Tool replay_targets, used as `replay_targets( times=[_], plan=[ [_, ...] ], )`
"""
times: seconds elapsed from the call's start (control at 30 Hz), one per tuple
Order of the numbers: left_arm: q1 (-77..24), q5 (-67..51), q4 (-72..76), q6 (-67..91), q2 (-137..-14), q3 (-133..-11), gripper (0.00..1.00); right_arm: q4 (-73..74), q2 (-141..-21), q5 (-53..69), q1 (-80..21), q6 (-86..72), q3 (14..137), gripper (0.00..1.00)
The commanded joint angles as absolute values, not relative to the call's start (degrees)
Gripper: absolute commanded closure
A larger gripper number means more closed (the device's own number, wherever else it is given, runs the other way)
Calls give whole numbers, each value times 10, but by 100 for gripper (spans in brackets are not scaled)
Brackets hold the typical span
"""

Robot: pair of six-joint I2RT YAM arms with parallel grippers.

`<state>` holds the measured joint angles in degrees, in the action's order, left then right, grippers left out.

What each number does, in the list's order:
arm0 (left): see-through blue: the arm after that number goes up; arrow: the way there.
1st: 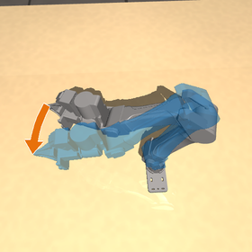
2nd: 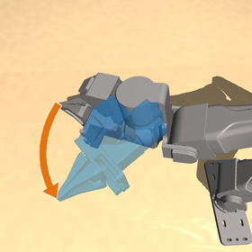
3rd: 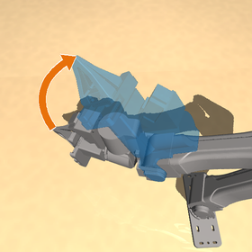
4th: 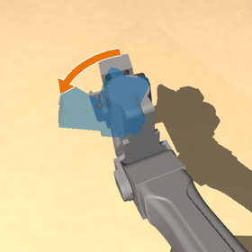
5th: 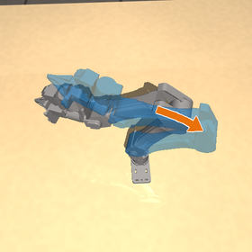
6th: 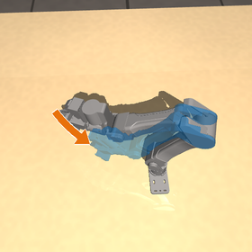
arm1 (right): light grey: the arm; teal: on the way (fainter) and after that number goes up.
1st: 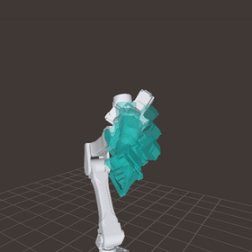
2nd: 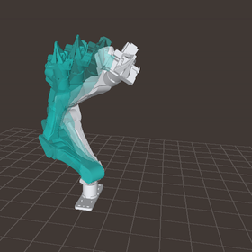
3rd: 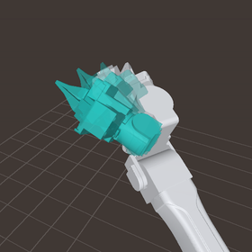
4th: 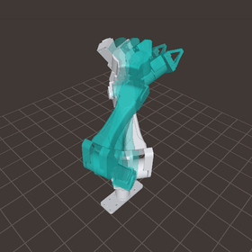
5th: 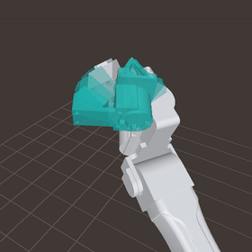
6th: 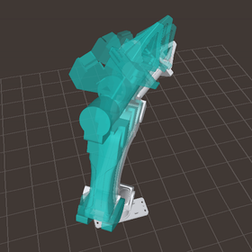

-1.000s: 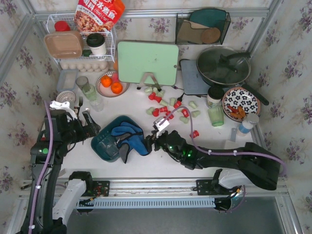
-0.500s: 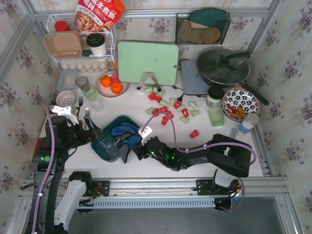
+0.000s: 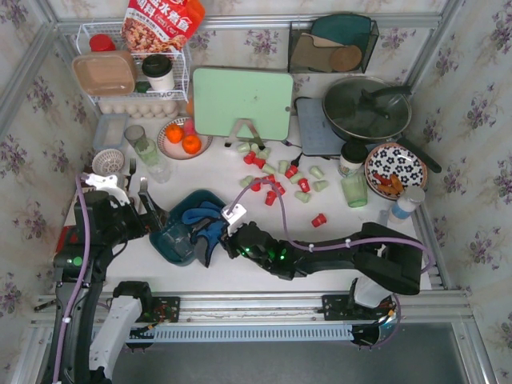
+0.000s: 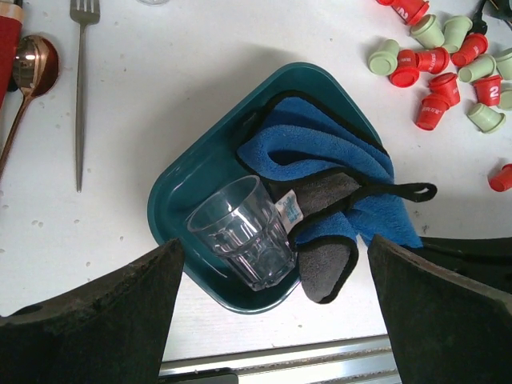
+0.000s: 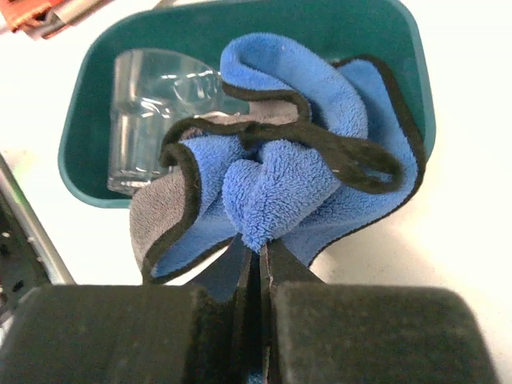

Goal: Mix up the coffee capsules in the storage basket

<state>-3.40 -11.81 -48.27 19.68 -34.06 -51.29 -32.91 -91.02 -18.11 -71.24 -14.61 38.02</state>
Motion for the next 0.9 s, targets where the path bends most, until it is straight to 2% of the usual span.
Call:
replay_targets(
  times=[0.0, 0.47, 0.7, 0.87],
  plan=[
    [-34, -122, -473, 201, -337, -512, 1, -315, -877, -206, -713, -145, 389, 100],
    [-33, -138, -472, 200, -319, -514, 1, -209, -794, -257, -713, -111, 489, 100],
    [-33, -143, -471, 201, -333, -513, 1, -265, -737, -315, -701, -26, 494, 100],
    [-33, -139, -470, 202, -345, -510, 1, -317, -694, -288, -651, 37, 513, 100]
  ],
)
